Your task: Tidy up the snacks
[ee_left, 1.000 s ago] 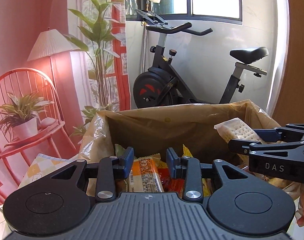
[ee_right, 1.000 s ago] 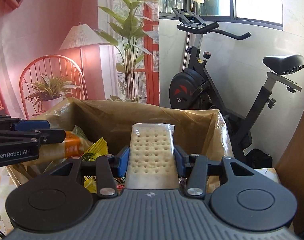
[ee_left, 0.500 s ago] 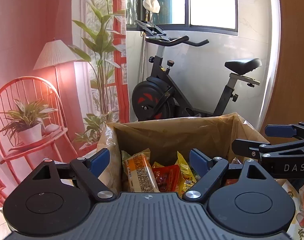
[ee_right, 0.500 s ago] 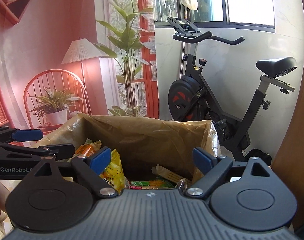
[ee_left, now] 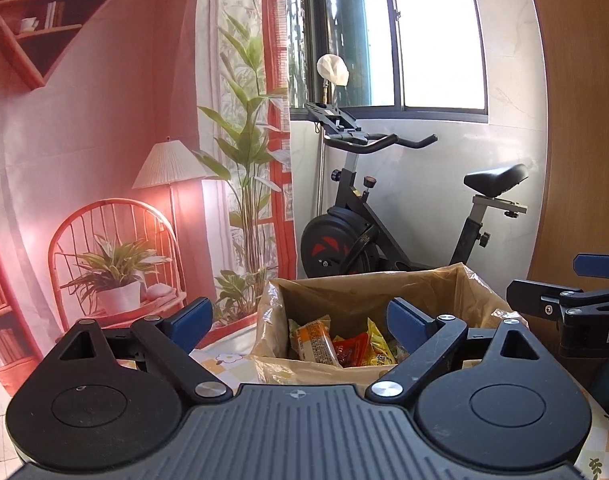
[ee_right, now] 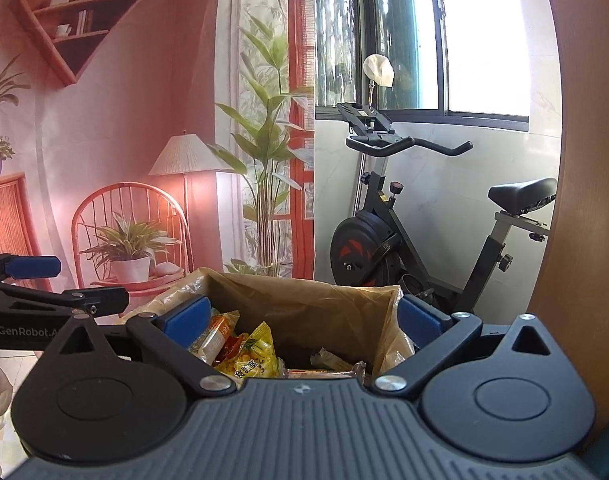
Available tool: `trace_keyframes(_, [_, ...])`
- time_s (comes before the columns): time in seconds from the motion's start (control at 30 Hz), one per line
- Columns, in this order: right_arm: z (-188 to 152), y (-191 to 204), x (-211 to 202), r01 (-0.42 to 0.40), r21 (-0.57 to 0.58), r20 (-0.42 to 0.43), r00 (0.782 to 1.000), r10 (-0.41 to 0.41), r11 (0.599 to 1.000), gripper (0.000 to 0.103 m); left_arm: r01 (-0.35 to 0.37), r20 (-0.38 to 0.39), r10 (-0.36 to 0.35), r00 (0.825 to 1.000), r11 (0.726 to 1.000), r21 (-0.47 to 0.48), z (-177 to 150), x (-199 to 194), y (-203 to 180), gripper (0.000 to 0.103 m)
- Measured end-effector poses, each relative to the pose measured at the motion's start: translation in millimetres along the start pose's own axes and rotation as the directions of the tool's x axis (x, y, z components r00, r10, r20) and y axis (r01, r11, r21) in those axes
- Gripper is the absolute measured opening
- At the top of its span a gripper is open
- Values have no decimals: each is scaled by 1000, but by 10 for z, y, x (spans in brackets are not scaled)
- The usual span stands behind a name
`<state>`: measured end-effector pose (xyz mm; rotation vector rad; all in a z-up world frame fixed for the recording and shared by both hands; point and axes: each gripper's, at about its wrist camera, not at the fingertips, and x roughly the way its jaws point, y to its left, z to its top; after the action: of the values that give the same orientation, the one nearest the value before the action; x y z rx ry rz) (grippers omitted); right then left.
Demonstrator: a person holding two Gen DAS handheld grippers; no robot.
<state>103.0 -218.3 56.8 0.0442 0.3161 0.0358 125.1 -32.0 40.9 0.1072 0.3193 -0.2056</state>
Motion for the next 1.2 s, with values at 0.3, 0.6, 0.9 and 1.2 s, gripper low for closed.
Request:
trace_keyframes(0.3, [-176,94,-317,-32,54,-1,999,32,998,102,-51,0,51,999,998,-35,-111,-353,19,98])
trace_keyframes(0.6, [-225,165,-398,-30,44,0,1000,30,999,102,-90,-16,90,996,995,-39,-171,-445,32,98])
trace_keyframes(0.9, [-265,135,-432,-21,67,-7,1000,21,998,102,-108,-17,108,994,993,-42,-189,-508,50,98])
trace_keyframes(1.2, [-264,128,-477,-24,66,1,1000,24,998,102,-110,-18,109,994,993,-35,-196,-495,20,98])
